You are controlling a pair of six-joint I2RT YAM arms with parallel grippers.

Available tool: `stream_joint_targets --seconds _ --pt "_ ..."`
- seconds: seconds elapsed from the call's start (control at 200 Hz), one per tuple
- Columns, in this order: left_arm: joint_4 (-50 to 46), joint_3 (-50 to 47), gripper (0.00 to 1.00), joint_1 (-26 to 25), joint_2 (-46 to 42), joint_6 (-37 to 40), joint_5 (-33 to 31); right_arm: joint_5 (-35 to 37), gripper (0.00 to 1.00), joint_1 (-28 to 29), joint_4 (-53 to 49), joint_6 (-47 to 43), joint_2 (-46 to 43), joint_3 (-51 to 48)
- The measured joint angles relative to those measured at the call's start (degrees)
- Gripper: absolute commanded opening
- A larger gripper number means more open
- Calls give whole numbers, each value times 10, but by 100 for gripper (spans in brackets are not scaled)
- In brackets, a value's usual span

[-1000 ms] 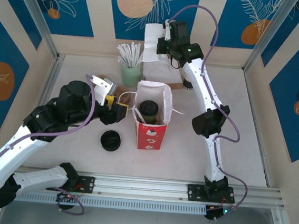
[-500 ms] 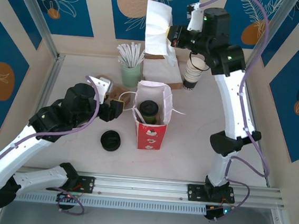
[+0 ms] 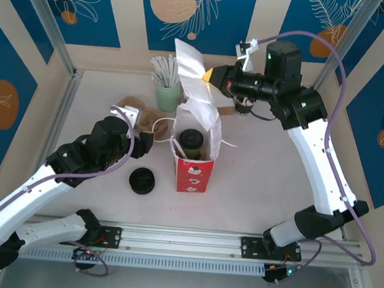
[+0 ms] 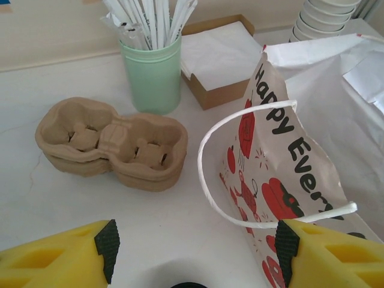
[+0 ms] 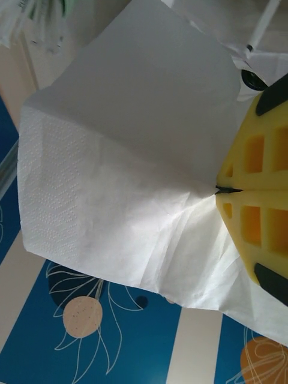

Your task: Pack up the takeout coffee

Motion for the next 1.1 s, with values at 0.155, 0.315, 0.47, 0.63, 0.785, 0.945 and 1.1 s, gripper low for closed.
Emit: stream_joint_targets --seconds 0.155,0.315,0.47,0.63,0.785,0.945,1.1 --pt "6 -2 71 0 -7 0 -1 11 0 28 40 30 -61 -90" --pt "9 -2 72 0 -16 1 -6 27 0 44 72 47 -92 -154" --pt "11 -11 72 0 -20 1 -11 50 0 50 96 55 -100 -216" --pt "11 -22 71 0 -20 0 -11 76 0 50 102 55 -100 -262" --pt "11 -29 72 0 -20 0 -11 102 0 51 104 51 -100 -298" --pt "10 -30 72 0 -24 -3 -11 150 0 64 91 30 -100 -320" --pt "11 -33 72 0 -25 -4 -11 206 0 88 67 -5 -95 -322"
